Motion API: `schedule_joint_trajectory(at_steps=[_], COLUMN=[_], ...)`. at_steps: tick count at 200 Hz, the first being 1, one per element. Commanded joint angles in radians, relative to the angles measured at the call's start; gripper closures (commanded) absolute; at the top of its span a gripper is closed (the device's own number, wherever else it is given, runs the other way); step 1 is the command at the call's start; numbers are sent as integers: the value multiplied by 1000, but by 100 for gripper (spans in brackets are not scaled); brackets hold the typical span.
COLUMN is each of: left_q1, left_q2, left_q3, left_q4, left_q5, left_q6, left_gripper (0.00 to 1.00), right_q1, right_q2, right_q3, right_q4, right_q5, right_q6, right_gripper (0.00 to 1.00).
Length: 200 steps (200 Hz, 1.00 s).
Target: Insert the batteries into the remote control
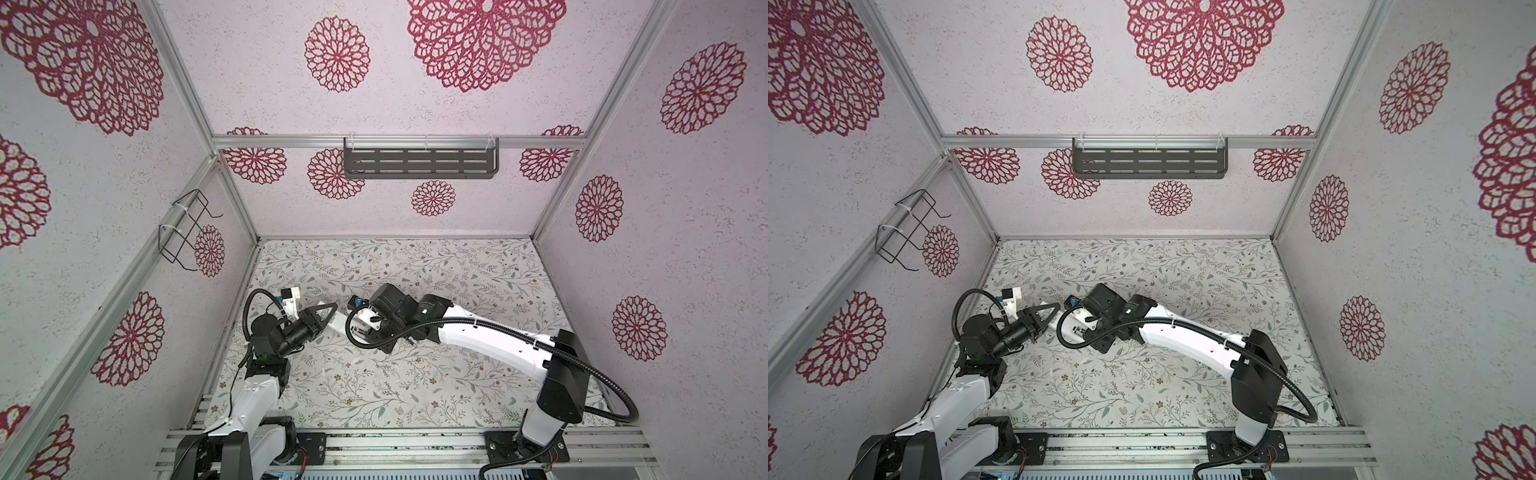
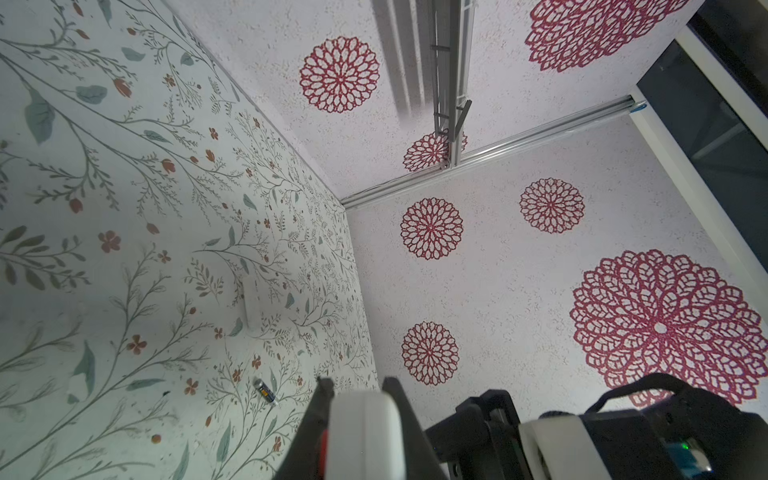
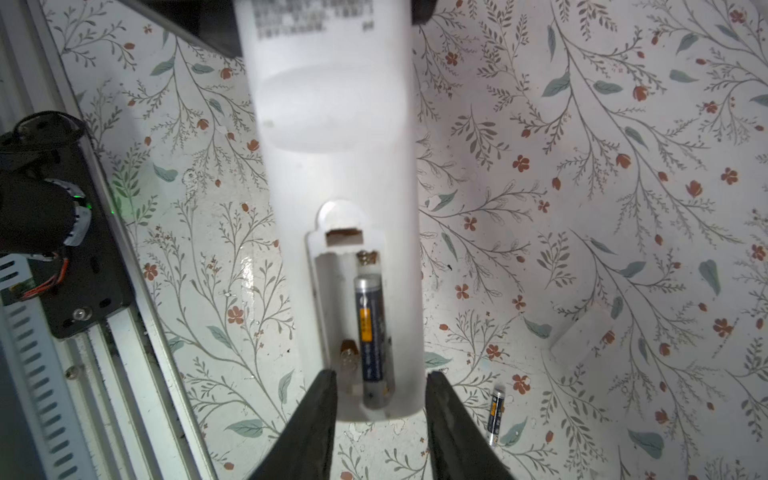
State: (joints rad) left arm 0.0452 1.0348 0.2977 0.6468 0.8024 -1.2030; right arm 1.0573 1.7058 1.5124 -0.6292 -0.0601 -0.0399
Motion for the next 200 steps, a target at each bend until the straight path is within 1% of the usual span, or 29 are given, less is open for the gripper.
schedule_joint_trajectory(at_steps=[1, 53, 67, 103, 129, 144, 169, 200], left_q1=[18, 25, 27, 34, 39, 42, 44, 47], left_q2=[6, 23, 24, 21, 24, 28, 52, 85], left_q3=[3, 14, 15, 10, 0, -6, -17, -26], left_q4=[66, 66, 69, 105, 159, 188, 262, 337], left_q5=[-11, 0, 2, 16, 15, 13, 11, 12], left_q6=[-22, -16, -16, -32, -62, -78, -118, -160], left_gripper=[100, 100, 100, 100, 100, 100, 100, 100], right_q1=[-14, -64, -97, -196, -236, -241, -240, -229], right_q2=[-88, -206, -240, -314, -330, -325, -300, -279], right_q3=[-29, -163, -220, -384, -497, -558, -619, -668], right_q4=[33, 194, 268, 526, 729, 860, 1063, 1217], right_q5=[-77, -168, -201, -303, -350, -376, -405, -398], right_q6=[47, 136, 202, 457, 633, 720, 826, 907], right_gripper=[58, 47, 46, 41, 39, 39, 40, 41])
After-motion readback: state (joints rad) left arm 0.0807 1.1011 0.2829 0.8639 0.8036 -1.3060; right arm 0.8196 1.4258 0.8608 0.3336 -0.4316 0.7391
